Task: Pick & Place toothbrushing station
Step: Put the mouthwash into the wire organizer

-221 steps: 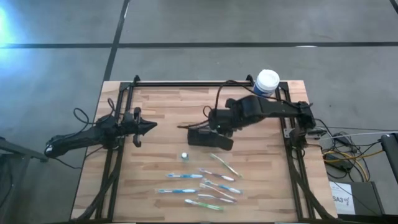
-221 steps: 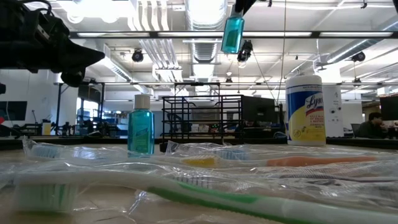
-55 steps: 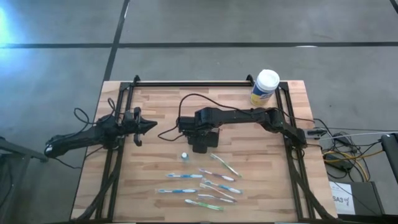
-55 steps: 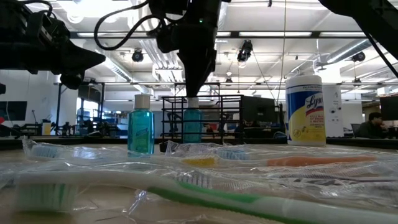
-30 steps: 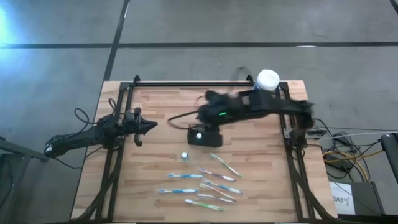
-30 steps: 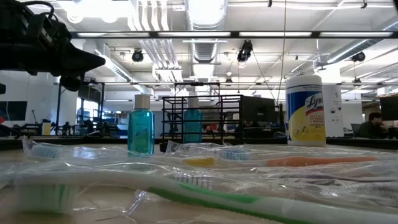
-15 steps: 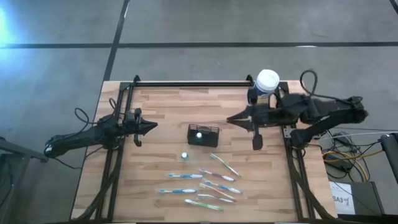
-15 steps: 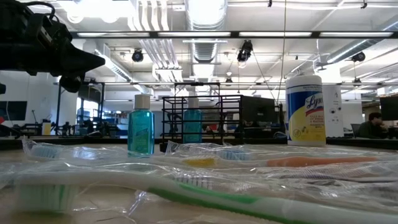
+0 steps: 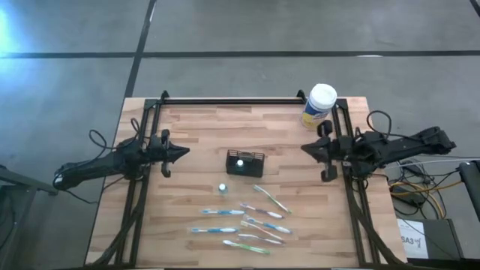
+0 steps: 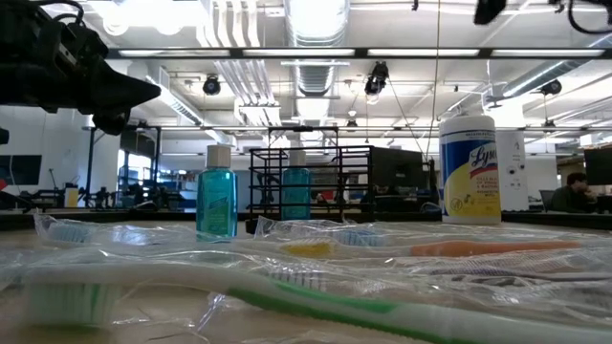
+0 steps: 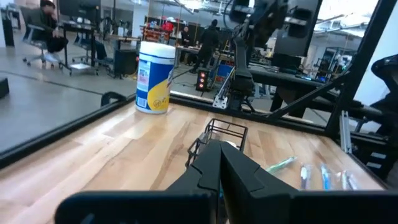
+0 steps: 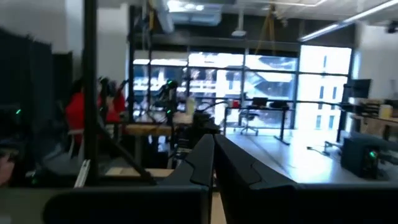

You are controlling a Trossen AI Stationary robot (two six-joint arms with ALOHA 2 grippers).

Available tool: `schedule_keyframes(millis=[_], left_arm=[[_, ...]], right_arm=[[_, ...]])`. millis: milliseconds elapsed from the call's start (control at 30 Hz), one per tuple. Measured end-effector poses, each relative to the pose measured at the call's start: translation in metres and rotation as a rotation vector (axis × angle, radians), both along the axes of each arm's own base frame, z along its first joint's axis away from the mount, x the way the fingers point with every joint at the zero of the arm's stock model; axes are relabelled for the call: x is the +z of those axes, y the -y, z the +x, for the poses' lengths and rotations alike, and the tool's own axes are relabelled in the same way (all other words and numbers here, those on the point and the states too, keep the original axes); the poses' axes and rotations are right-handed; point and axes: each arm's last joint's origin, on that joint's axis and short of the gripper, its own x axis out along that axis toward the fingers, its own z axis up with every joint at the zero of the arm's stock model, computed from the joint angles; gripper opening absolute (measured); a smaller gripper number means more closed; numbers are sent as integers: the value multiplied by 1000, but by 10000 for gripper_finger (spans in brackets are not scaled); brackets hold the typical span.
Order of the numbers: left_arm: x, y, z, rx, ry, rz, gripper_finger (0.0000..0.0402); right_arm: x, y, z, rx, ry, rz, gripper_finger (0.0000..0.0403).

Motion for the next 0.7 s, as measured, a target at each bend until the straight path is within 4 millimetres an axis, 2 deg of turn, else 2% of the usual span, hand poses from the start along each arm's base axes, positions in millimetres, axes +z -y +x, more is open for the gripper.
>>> schedule_keyframes(millis=[300,600,700], left_arm=[[-2,0,0,1,-26,22,7],[0,0,0,0,1,-9,7],[11,0,-1,-1,81,10,7]], right_arm=[[-47,5,-24,-9,2,-17,11],[-69,6,-29,-11,-3,-24,11],[-75,6,-28,-15,-20,-43,11]])
